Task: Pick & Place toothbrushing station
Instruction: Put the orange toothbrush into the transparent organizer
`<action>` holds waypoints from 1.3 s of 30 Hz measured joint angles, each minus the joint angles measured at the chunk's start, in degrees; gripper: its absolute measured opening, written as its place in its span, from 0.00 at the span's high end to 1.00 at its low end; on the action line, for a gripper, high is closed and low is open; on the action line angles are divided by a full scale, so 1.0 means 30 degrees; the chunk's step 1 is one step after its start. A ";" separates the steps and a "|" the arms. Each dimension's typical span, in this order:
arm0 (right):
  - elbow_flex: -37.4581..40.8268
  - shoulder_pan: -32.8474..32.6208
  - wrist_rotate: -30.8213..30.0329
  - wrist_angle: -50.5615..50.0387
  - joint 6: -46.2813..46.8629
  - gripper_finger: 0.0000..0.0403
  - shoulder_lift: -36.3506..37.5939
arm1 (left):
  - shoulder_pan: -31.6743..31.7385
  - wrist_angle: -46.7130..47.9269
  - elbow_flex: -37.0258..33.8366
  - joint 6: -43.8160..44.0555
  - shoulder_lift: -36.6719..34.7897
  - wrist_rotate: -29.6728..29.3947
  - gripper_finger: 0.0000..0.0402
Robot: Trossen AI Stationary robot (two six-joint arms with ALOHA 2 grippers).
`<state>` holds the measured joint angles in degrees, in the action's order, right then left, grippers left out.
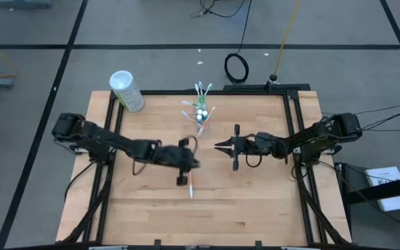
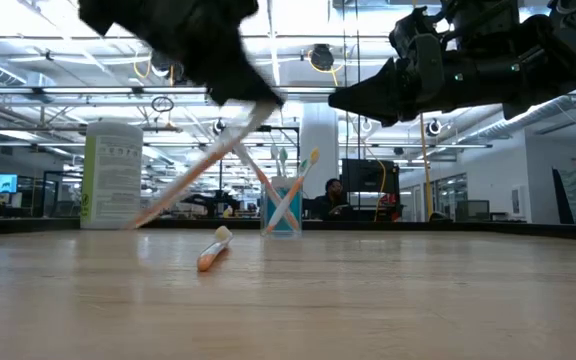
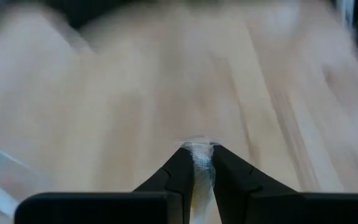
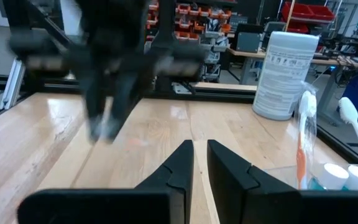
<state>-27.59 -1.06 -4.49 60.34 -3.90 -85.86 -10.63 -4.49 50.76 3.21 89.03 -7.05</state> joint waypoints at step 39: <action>0.0000 0.0000 -0.0006 -0.0083 0.0000 0.90 0.0000 | 0.8488 -1.5356 -0.0362 0.0215 0.1276 0.0336 0.87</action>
<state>-27.59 -1.06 -4.51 60.10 -3.90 -85.86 14.83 -50.56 49.67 3.85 92.86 -6.05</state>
